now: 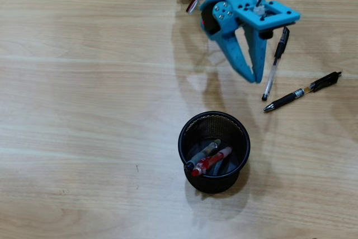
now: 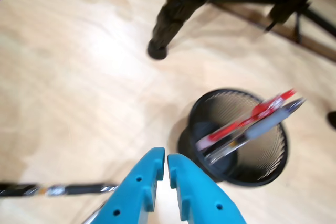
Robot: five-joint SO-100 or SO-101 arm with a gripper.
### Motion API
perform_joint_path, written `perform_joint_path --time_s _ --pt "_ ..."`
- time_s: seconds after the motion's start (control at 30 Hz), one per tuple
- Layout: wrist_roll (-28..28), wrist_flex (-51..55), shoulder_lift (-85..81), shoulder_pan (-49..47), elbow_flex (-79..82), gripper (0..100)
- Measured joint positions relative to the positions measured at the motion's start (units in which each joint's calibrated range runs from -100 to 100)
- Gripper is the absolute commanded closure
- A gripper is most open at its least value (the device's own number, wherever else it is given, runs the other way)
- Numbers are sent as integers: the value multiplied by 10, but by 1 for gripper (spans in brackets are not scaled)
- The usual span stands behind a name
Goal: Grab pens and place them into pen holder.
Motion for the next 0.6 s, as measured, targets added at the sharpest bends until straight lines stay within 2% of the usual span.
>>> perform_joint_path --time_s 0.43,0.6 --pt "-94 280 -38 -118 0 98" --pt "-144 328 -37 -163 0 98"
